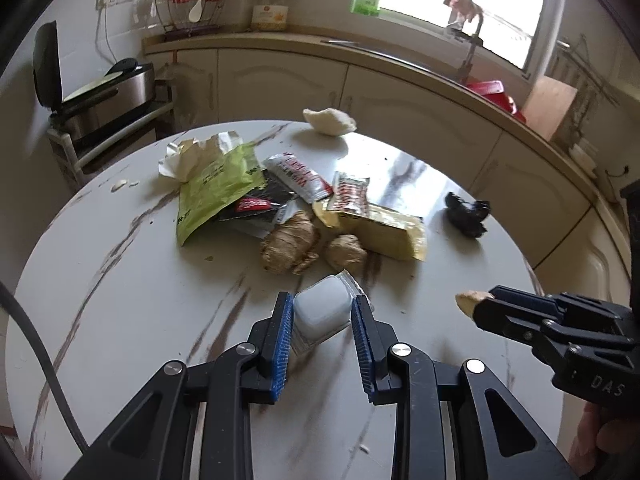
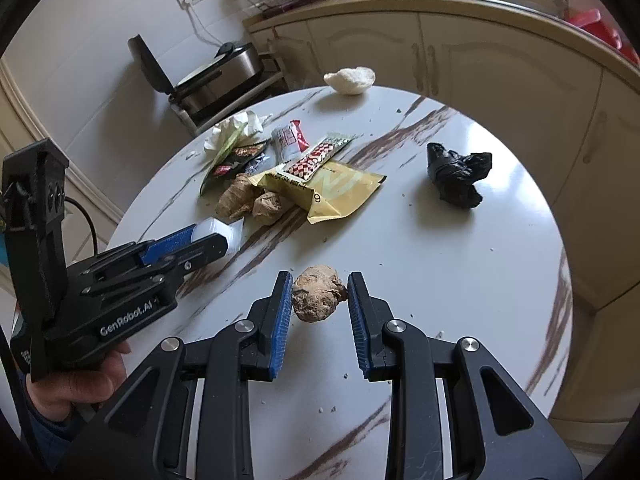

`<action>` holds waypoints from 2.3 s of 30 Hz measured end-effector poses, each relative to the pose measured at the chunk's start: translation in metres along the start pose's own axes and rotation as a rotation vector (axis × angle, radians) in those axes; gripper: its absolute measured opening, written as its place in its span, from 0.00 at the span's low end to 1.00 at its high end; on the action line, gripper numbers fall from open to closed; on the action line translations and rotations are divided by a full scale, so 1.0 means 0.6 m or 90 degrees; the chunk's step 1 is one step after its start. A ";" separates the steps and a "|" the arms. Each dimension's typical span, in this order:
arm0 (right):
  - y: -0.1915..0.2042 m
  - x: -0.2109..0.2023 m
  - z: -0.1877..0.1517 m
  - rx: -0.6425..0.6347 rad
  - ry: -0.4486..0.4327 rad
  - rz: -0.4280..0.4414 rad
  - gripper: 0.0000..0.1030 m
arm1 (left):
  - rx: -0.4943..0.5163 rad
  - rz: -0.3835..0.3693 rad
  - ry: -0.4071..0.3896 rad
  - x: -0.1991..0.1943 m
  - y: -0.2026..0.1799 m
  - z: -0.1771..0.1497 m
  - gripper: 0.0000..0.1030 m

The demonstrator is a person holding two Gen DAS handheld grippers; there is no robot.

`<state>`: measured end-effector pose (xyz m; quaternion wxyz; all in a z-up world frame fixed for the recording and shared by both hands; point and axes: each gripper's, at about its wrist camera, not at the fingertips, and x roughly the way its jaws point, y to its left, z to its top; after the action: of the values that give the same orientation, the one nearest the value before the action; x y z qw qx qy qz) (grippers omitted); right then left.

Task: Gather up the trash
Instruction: 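Carry the white cup and ginger to the blue bin with both grippers, then open both grippers to drop the cup and ginger into the bin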

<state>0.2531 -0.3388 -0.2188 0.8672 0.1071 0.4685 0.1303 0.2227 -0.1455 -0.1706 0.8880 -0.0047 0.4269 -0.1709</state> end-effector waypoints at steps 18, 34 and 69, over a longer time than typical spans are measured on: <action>-0.038 -0.144 -0.040 0.023 -0.079 -0.020 0.25 | 0.098 -0.045 -0.048 -0.120 -0.151 -0.012 0.25; -0.273 -0.297 -0.152 0.168 -0.114 -0.154 0.25 | 0.214 -0.166 0.009 -0.030 -0.422 -0.016 0.19; -0.499 -0.114 -0.300 0.354 -0.005 -0.139 0.87 | 0.209 -0.110 0.006 0.047 -0.488 -0.032 0.83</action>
<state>0.1036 -0.6320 -0.3540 0.8152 0.2901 0.4918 -0.0972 0.1368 -0.4272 -0.1587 0.8567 0.1047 0.3957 -0.3139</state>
